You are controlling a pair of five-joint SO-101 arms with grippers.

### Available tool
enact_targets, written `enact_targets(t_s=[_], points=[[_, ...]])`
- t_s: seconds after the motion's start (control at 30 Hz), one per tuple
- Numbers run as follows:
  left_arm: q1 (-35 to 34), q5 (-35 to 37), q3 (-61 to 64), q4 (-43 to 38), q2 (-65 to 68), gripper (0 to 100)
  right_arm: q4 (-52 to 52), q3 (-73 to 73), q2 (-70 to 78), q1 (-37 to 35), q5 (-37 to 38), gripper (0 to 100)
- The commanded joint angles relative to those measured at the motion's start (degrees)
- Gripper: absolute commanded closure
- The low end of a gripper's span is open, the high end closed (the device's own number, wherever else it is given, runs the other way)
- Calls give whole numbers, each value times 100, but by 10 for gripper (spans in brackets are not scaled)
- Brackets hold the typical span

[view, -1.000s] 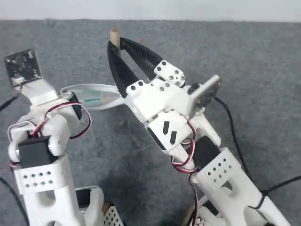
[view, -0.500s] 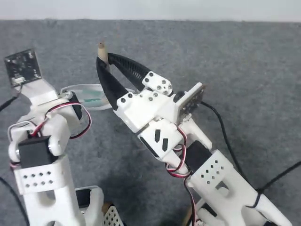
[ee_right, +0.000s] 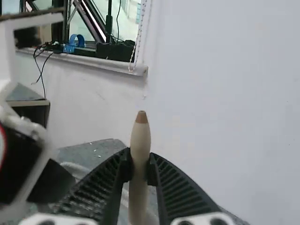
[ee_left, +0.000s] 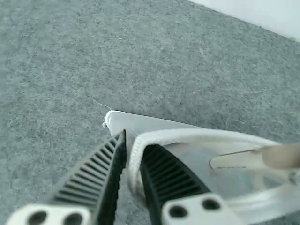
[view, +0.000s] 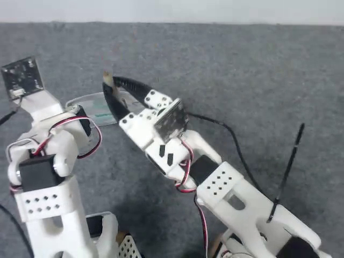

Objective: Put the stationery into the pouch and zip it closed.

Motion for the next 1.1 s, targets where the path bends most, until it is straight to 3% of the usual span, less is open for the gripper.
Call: enact_targets(t_s=[0.0,0.3,0.53,1.07], points=[[-62,-53,-57,-176,9,991,-207,158,-57,-13,580,992],[-70,-53,-57,-158,9,991,-110,501,-57,-13,791,979],[-70,-53,-48,-167,9,991,664,492,-101,-145,791,826],[-70,-53,-48,-176,9,991,2404,484,-1516,-514,747,825]])
